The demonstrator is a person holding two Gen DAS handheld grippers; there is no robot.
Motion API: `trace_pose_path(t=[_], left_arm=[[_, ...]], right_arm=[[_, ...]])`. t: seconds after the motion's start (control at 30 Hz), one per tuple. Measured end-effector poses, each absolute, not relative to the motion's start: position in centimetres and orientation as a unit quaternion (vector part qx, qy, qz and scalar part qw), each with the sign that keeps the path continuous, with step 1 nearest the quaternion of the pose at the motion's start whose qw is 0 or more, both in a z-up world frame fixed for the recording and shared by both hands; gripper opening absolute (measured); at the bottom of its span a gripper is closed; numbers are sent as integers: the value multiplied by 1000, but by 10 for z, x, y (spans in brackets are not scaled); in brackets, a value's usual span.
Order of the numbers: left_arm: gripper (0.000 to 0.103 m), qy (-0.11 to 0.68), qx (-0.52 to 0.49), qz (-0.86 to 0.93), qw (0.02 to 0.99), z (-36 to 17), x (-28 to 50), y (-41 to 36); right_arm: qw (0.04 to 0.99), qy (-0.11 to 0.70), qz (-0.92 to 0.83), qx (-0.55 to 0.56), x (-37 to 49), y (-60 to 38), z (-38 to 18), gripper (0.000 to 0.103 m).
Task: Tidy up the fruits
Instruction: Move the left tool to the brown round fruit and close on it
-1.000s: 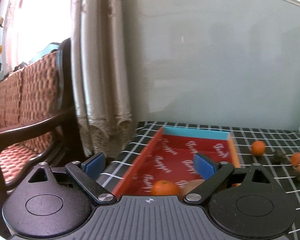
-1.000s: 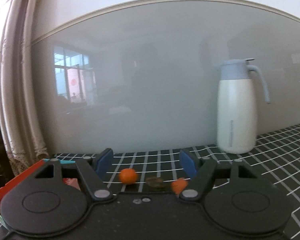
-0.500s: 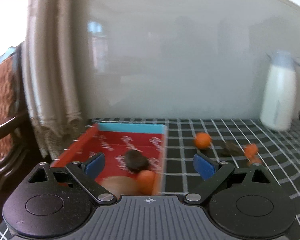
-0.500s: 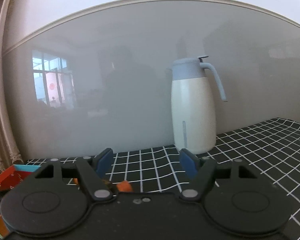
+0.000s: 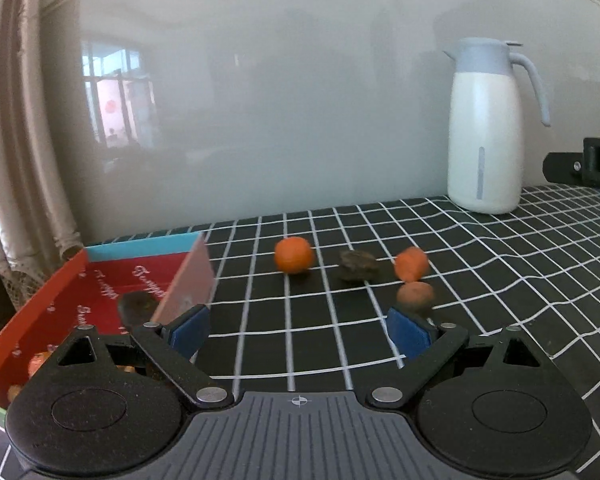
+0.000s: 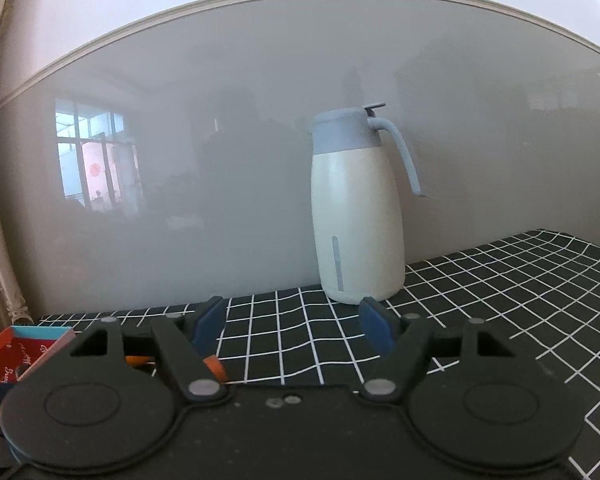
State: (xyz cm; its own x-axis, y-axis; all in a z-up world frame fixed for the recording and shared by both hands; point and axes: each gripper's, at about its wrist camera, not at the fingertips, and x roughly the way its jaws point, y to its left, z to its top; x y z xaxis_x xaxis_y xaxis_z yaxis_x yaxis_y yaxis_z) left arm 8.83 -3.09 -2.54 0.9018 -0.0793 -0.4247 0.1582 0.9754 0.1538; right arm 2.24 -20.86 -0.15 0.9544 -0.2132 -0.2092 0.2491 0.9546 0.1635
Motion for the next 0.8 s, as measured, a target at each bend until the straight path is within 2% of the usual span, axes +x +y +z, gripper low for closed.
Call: trace_pose_path(t=[0.5,0.8], left_arm=[[94,228,86,-80,967,-36,105,-75],[94,242,65,-78,965,-44,120,-91]], right_arm=[[975,128,-149,100,32,-238,-13,74],[967,190,-155,59,45,-240,-32,75]])
